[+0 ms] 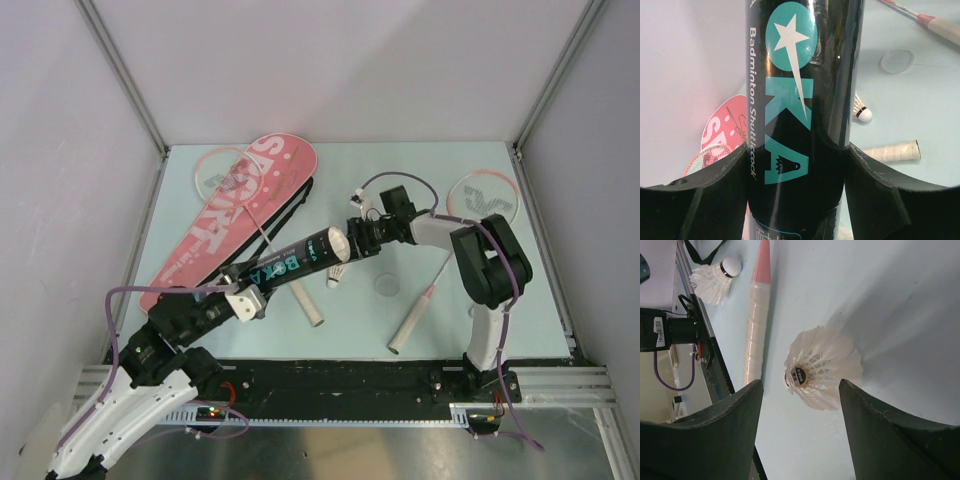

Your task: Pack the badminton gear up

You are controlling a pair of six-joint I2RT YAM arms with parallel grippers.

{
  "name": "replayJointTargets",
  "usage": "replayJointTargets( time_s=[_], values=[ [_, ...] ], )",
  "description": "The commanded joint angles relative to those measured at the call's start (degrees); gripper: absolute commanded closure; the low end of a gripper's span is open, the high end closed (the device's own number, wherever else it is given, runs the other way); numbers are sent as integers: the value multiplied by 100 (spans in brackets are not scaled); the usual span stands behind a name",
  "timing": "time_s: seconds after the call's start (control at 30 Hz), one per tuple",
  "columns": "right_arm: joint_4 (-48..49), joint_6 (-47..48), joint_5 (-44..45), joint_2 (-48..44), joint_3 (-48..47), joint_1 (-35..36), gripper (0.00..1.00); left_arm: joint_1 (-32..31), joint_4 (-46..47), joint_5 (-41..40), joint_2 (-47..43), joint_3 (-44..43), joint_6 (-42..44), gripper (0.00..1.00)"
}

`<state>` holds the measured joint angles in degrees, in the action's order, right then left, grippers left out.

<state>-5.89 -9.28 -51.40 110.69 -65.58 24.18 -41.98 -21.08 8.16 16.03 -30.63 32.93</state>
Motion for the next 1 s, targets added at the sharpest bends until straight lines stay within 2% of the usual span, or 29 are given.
replayJointTargets(
  time_s=[0.0, 0.1, 0.17, 0.33, 0.43, 0.47, 0.63, 0.97],
  values=[
    [-130, 267, -121, 259, -372, 126, 33, 1, 459, 103, -6, 13, -60, 100],
    [-316, 348, -176, 346, -479, 166, 39, -5, 463, 103, -1, 20, -56, 100],
    [-461, 394, -263, 349, -488, 174, 48, 3, 464, 92, -20, 33, -47, 100],
    [-697, 334, -350, 95, -385, 149, 80, 0, 457, 95, -38, 48, -38, 100],
    [-534, 99, -504, -197, -214, 72, 95, 3, 461, 101, -18, 49, -44, 100],
    [-465, -18, -530, -338, -159, 40, 98, 4, 454, 86, -2, 44, -55, 100],
    [-265, -539, -436, -1217, 80, -121, 100, 1, 454, -131, 123, 11, -125, 100],
    [-681, -787, 1239, -3964, 141, -161, 100, 4, 408, -485, 320, -68, -306, 100]
  ],
)
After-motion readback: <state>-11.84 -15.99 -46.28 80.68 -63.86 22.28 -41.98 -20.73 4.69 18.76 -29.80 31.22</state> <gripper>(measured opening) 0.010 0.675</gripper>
